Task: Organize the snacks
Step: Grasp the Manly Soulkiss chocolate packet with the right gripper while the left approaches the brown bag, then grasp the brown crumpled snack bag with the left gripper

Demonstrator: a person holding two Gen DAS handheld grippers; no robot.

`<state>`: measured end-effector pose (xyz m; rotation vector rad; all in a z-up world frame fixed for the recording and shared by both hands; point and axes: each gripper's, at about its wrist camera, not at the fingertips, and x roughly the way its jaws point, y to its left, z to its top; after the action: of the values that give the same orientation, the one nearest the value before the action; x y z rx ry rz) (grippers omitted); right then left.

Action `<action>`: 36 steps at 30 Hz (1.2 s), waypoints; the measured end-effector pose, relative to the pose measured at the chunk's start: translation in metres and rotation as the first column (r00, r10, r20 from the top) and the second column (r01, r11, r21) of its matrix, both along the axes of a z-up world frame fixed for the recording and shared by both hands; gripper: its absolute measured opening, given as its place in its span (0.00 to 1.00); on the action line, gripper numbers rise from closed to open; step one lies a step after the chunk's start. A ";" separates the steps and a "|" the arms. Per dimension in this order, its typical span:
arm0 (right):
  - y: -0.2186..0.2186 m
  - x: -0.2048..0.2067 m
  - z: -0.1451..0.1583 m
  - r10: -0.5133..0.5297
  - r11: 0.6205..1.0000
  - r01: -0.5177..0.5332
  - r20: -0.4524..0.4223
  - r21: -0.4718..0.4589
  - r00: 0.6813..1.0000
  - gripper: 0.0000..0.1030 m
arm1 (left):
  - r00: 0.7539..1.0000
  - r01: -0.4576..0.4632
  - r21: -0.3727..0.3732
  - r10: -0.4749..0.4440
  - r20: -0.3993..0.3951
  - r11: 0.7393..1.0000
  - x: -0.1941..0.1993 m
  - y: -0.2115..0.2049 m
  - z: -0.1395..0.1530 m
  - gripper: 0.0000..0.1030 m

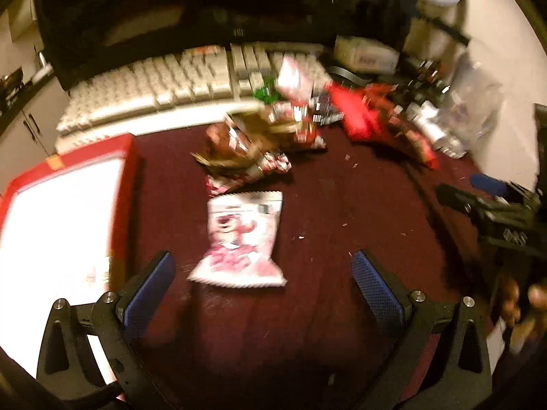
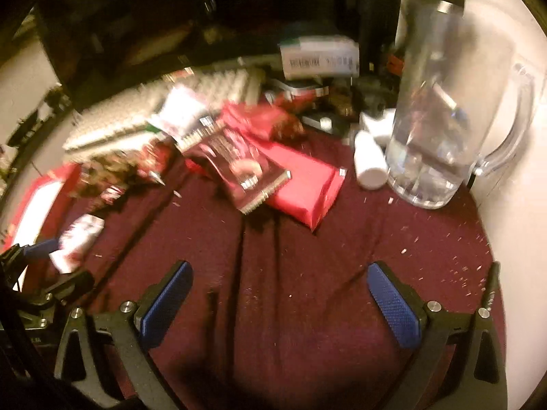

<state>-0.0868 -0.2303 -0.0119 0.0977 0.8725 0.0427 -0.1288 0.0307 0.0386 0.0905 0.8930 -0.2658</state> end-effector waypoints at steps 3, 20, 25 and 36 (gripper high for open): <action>0.000 -0.005 0.022 0.032 0.998 -0.029 0.063 -0.049 0.997 1.00 | 0.997 -0.012 -0.045 0.015 0.071 0.999 -0.002 0.027 0.024 1.00; 0.018 0.092 0.006 0.180 0.981 -0.183 0.052 0.060 0.982 0.73 | 0.996 -0.027 0.207 0.009 0.088 0.978 0.076 0.027 0.034 1.00; -0.001 0.085 0.004 0.154 0.975 -0.168 0.109 0.142 0.982 0.37 | 0.997 0.000 0.297 -0.022 0.070 0.955 0.096 0.006 0.026 1.00; -0.003 0.077 0.011 0.196 0.945 -0.236 0.187 0.227 0.963 0.31 | 0.991 0.077 0.437 -0.118 0.066 0.896 0.111 -0.014 0.016 1.00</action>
<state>-0.0103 -0.2333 -0.0005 0.2286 0.7087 0.3623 -0.0182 0.0168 0.0550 0.5608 0.8447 -0.1500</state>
